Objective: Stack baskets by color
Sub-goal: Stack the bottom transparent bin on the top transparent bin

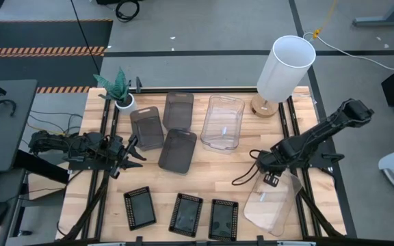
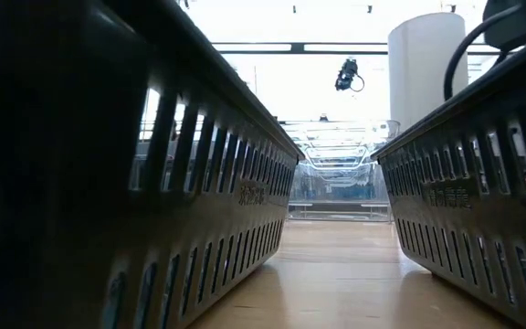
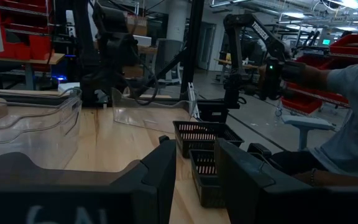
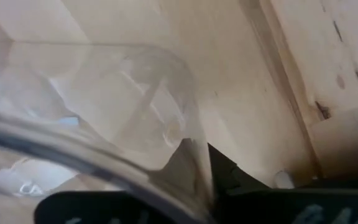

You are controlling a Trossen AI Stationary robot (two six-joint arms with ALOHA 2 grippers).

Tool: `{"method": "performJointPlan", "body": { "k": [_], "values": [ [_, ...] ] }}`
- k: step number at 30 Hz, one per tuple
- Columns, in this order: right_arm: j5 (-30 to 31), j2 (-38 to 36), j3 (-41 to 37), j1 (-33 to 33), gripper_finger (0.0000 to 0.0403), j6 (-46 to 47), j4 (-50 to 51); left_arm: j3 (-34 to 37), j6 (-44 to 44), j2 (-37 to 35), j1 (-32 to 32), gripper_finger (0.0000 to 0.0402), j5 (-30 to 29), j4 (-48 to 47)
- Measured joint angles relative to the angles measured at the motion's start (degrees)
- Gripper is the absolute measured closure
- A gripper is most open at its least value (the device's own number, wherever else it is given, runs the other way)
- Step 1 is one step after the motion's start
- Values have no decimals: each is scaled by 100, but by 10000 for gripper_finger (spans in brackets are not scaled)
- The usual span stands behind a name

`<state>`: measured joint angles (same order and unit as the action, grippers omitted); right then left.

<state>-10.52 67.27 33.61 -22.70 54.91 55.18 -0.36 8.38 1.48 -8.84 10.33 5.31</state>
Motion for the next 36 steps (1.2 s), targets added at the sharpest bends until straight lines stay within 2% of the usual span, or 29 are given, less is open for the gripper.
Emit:
{"method": "performJointPlan", "body": {
  "k": [7,17,24,30,36],
  "values": [
    [-96,-131,265,668,398,-707,565,0,0,0,0,285,0,1],
    [549,-141,1644,1421,400,-1575,1944,0,0,0,0,285,1,1],
    [635,-111,2489,1828,400,-2286,2162,0,0,0,0,285,0,-1],
    [776,205,3272,2305,400,-2919,2220,0,0,0,0,285,0,-1],
    [777,940,4112,2677,400,-3691,2587,1,0,1,-1,285,0,0]
  ]
}}
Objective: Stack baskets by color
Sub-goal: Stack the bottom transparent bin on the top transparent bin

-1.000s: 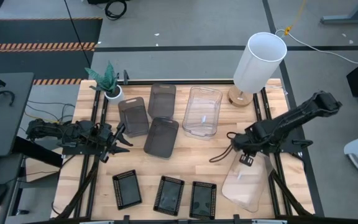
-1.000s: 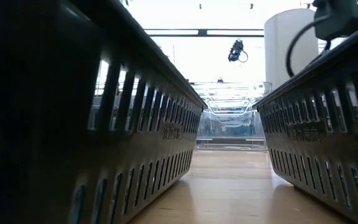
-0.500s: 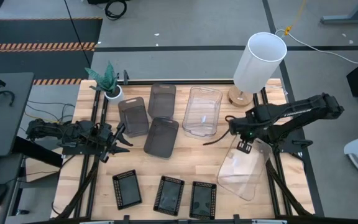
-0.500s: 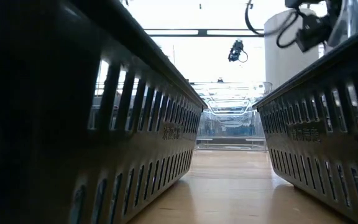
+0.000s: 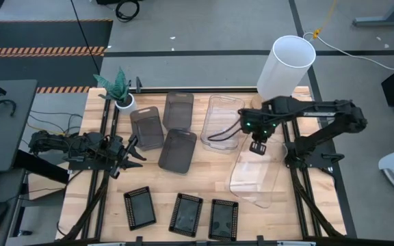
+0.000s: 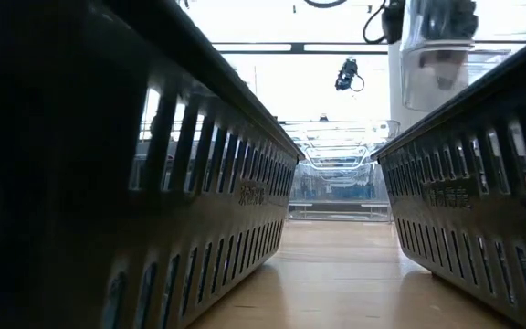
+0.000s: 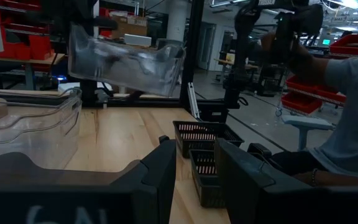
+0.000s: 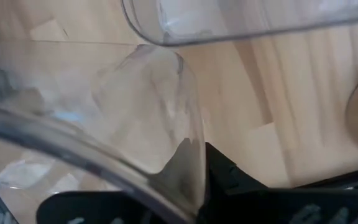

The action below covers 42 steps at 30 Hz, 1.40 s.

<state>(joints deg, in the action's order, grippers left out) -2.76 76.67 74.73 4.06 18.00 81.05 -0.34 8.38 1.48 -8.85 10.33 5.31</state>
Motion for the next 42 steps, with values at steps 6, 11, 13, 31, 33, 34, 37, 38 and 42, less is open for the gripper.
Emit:
{"method": "performJointPlan", "body": {
  "k": [6,11,13,31,33,34,37,38,42],
  "values": [
    [-5,758,1020,316,400,-772,282,-1,0,-1,0,285,0,1],
    [-6,1373,1916,676,400,-1421,601,-1,0,1,0,285,1,-1],
    [-5,1601,2255,826,400,-1644,707,0,1,0,-1,285,0,1],
    [-40,2869,3891,2138,400,-3315,838,0,0,0,-1,285,0,1],
    [-50,3005,4074,2290,400,-3529,824,-2,0,1,-1,285,0,0],
    [-51,3080,4183,2371,400,-3604,822,-1,0,0,0,285,1,0],
    [-51,3335,4500,2581,400,-3642,818,-1,0,0,1,285,0,0],
    [-49,3411,4574,2635,400,-3635,819,-2,0,-1,1,285,0,0],
    [-133,3606,4841,2764,400,-3699,919,0,0,-1,1,285,0,1]
  ]
}}
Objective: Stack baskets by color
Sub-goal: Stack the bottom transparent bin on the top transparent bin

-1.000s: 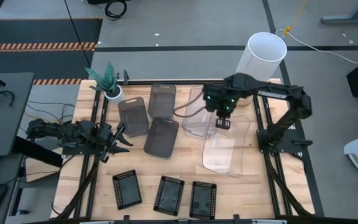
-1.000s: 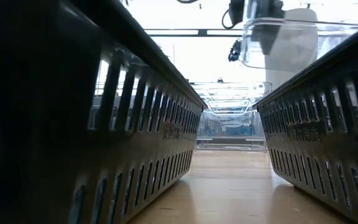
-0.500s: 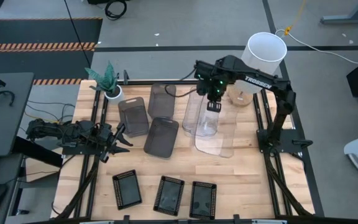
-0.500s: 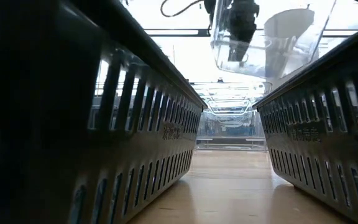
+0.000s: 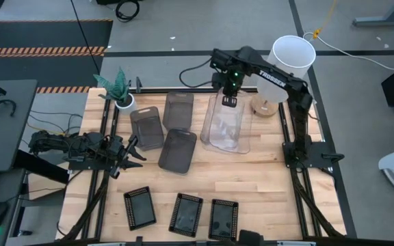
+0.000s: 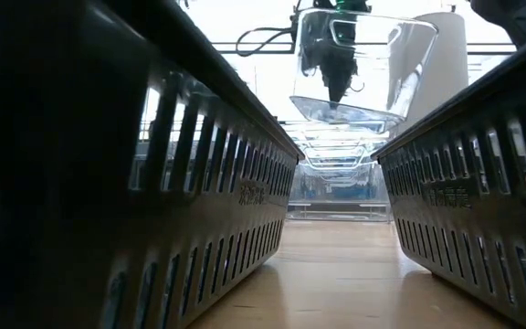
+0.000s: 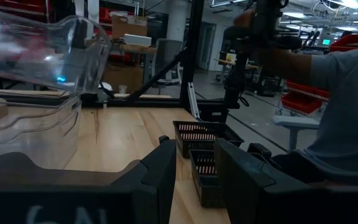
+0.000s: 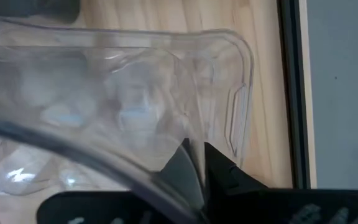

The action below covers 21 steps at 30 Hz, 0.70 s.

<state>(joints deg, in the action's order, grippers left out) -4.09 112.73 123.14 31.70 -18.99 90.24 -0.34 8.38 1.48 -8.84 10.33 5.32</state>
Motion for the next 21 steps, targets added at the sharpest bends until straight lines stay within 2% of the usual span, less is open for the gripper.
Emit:
{"method": "performJointPlan", "body": {
  "k": [10,21],
  "values": [
    [-473,41,510,185,400,-209,-28,-2,0,0,0,285,0,0],
    [-299,-31,608,473,400,-244,-183,0,0,0,-1,285,0,0]
  ]
}}
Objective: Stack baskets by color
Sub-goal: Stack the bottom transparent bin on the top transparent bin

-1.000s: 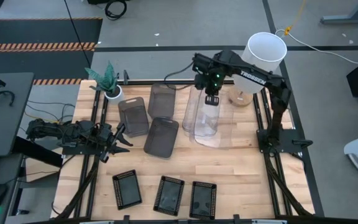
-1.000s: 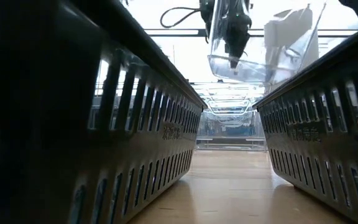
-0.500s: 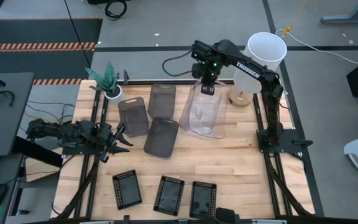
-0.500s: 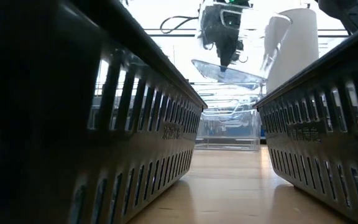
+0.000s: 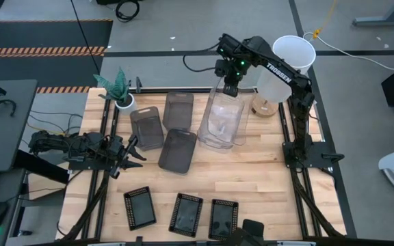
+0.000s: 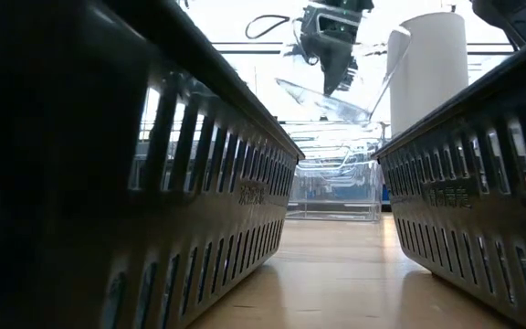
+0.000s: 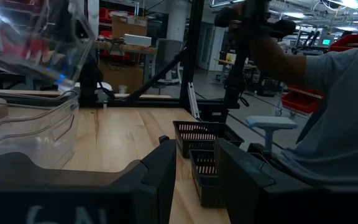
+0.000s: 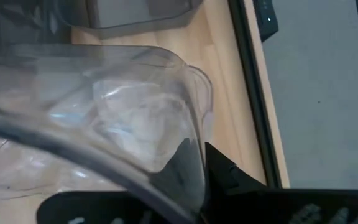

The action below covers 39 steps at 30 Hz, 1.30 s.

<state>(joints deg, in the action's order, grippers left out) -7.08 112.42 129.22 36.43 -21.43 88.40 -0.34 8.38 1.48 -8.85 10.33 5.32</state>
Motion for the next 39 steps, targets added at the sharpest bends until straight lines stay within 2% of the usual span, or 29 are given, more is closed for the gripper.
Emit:
{"method": "performJointPlan", "body": {
  "k": [8,16,31,34,39],
  "values": [
    [-3,199,-10,205,400,-81,-44,-2,0,0,-1,285,0,0],
    [300,687,-10,202,400,-157,124,0,0,1,-1,285,0,0],
    [299,1136,-73,144,398,-382,150,-2,0,2,1,285,0,0],
    [271,1145,-130,112,390,-342,31,-2,0,2,1,285,0,0],
    [225,1143,-136,44,354,-385,0,0,0,2,1,285,0,0]
  ]
}}
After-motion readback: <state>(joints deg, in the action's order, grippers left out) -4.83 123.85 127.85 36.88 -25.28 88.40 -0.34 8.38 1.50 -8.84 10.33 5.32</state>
